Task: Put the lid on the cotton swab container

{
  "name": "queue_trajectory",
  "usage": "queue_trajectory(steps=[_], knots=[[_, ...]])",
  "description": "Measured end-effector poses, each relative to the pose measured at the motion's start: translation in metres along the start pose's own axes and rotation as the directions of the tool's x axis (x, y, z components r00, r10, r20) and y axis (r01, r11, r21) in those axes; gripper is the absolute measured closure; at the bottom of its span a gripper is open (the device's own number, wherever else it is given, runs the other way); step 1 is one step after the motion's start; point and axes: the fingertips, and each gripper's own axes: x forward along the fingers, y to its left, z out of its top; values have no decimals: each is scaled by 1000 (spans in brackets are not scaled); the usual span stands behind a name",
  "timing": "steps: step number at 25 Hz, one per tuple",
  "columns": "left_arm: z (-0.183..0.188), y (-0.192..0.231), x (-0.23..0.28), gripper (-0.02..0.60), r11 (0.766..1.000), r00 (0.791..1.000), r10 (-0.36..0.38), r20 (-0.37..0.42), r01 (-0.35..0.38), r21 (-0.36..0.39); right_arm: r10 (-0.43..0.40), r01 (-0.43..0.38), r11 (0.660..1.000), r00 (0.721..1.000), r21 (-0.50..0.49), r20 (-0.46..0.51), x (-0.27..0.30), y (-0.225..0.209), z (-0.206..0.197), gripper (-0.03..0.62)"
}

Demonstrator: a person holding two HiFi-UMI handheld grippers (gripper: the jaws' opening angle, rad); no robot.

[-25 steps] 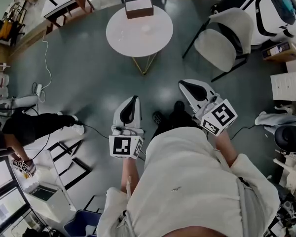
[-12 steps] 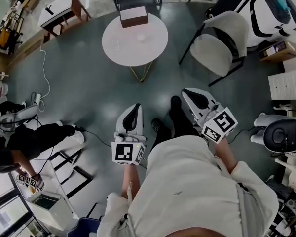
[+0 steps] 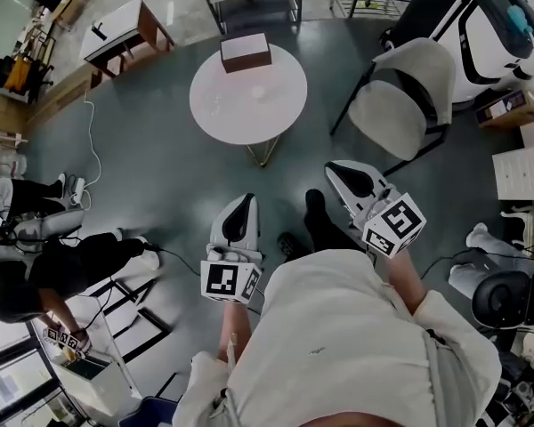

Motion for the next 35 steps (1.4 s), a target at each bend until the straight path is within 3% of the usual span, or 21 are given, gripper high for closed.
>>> queue_trajectory(steps=[4, 11, 21, 29, 35], knots=[[16, -3, 33, 573, 1000, 1000, -2, 30, 3, -16, 43, -43, 998, 999, -53, 6, 10, -27, 19, 589], [40, -10, 90, 574, 999, 997, 37, 64, -39, 26, 89, -88, 995, 996, -41, 26, 22, -84, 41, 589], [33, -12, 135, 574, 987, 985, 160, 62, -161, 0, 193, -194, 981, 981, -28, -23, 41, -134, 33, 588], [18, 14, 112, 574, 958, 958, 286, 24, -285, -32, 285, -286, 958, 955, 4, -81, 73, -119, 15, 588], [19, 42, 108, 572, 952, 952, 306, 19, -305, -38, 288, -289, 957, 952, 4, -105, 98, -113, 16, 588]])
